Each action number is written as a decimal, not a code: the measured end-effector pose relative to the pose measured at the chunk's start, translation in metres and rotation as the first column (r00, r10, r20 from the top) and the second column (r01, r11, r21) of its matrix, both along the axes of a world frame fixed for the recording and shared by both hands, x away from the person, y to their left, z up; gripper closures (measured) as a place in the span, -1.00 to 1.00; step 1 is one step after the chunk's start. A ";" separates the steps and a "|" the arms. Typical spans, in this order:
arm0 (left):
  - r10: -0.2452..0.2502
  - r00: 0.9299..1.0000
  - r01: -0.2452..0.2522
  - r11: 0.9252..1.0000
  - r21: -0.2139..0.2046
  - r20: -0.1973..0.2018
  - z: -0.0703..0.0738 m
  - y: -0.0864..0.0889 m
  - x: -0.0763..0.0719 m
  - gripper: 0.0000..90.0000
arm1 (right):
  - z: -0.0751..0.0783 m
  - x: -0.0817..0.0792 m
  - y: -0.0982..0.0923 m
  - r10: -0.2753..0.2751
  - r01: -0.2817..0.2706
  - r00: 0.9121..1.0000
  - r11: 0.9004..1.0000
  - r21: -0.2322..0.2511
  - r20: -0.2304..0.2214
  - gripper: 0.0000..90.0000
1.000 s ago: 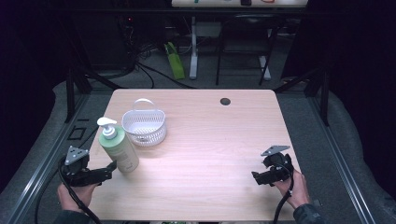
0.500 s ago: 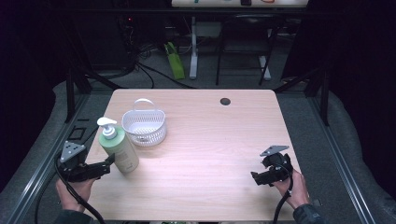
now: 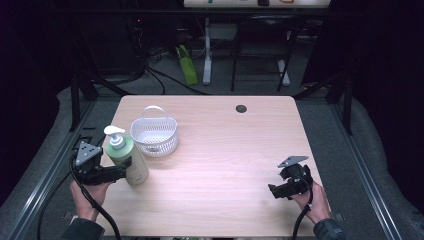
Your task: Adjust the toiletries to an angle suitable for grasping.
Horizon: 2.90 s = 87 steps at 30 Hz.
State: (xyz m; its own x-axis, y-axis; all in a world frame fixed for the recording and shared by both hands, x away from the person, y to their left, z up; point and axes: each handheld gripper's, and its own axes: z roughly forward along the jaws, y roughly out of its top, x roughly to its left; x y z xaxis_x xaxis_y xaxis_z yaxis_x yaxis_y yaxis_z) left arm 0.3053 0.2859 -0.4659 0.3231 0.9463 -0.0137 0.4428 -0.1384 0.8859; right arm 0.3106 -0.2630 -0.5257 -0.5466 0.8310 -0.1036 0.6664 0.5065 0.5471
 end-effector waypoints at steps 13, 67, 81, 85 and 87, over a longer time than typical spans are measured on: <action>0.000 1.000 0.000 1.000 0.007 0.028 0.001 -0.008 0.012 -0.76 | 0.000 0.000 -0.001 0.001 -0.001 1.000 1.000 -0.004 0.002 -0.84; 0.084 0.996 -0.084 0.996 -0.007 0.037 0.000 -0.069 0.019 -0.73 | 0.002 -0.001 -0.002 -0.006 0.006 1.000 1.000 0.003 0.007 -0.84; 0.022 0.999 -0.023 1.000 0.017 0.047 0.006 -0.070 0.019 -0.87 | 0.004 -0.002 -0.003 -0.004 0.004 1.000 1.000 0.007 0.013 -0.84; 0.002 0.999 -0.002 1.000 0.012 0.044 0.009 -0.063 0.018 -0.94 | 0.004 -0.002 -0.004 -0.003 0.003 1.000 1.000 0.008 0.014 -0.84; -0.010 0.999 0.009 1.000 0.017 0.038 0.012 -0.060 0.017 -0.97 | 0.004 -0.002 -0.003 -0.004 0.004 1.000 1.000 0.009 0.014 -0.84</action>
State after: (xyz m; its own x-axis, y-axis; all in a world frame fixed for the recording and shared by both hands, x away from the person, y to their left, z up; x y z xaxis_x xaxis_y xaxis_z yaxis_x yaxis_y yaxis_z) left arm 0.3227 0.2259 -0.4543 0.3324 0.9430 0.0144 0.4071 -0.1572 0.8998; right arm 0.3090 -0.2665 -0.5215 -0.5417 0.8342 -0.1034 0.6608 0.4986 0.5610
